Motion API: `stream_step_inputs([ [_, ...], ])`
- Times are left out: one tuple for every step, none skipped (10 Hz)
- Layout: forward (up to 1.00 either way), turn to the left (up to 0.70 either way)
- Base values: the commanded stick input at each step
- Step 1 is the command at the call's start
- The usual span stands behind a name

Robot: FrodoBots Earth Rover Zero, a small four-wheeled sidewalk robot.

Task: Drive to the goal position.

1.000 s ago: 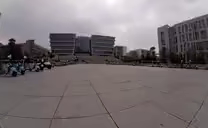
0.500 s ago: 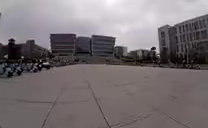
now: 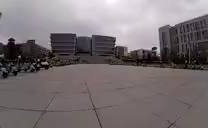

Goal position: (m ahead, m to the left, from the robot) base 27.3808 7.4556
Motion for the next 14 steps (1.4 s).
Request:
stream_step_inputs([
  [0.70,0.00],
  [0.70,0.00],
  [0.70,0.10],
  [0.70,0.14],
  [0.70,0.14],
  [0.70,0.14],
  [0.70,0.09],
  [0.70,0.00],
  [0.70,0.00],
  [0.70,0.00],
  [0.70,0.00],
  [0.70,0.00],
  [0.70,0.00],
  [0.70,0.00],
])
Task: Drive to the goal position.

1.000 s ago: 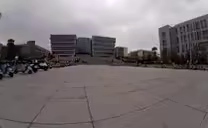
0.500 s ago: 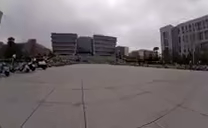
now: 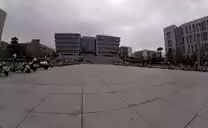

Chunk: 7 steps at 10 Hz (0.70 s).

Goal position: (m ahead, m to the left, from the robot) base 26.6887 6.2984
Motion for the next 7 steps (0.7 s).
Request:
stream_step_inputs([
  [0.70,0.00],
  [0.70,0.00],
  [0.70,0.00],
  [0.70,0.00],
  [0.70,0.00],
  [0.70,0.00],
  [0.70,0.00],
])
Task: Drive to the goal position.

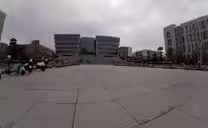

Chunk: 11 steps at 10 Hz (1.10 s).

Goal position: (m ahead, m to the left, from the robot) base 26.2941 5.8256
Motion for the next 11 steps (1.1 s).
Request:
stream_step_inputs([
  [0.70,0.00],
  [0.70,0.00],
  [0.70,0.00],
  [0.70,0.00],
  [0.70,0.00],
  [0.70,0.00],
  [0.70,0.00],
  [0.70,0.00],
  [0.70,0.00],
  [0.70,0.00],
  [0.70,0.00],
])
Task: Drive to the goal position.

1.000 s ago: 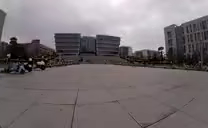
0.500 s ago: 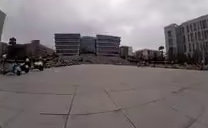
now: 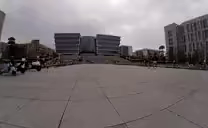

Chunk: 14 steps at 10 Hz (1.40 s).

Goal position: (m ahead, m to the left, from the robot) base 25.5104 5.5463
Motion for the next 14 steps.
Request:
stream_step_inputs([
  [0.70,0.00],
  [0.70,0.00],
  [0.70,0.00],
  [0.70,0.00],
  [0.70,0.00],
  [0.70,0.00],
  [0.70,0.00],
  [0.70,0.00],
  [0.70,0.00],
  [0.70,0.00],
  [0.70,0.00],
  [0.70,0.00],
  [0.70,0.00],
  [0.70,0.00],
])
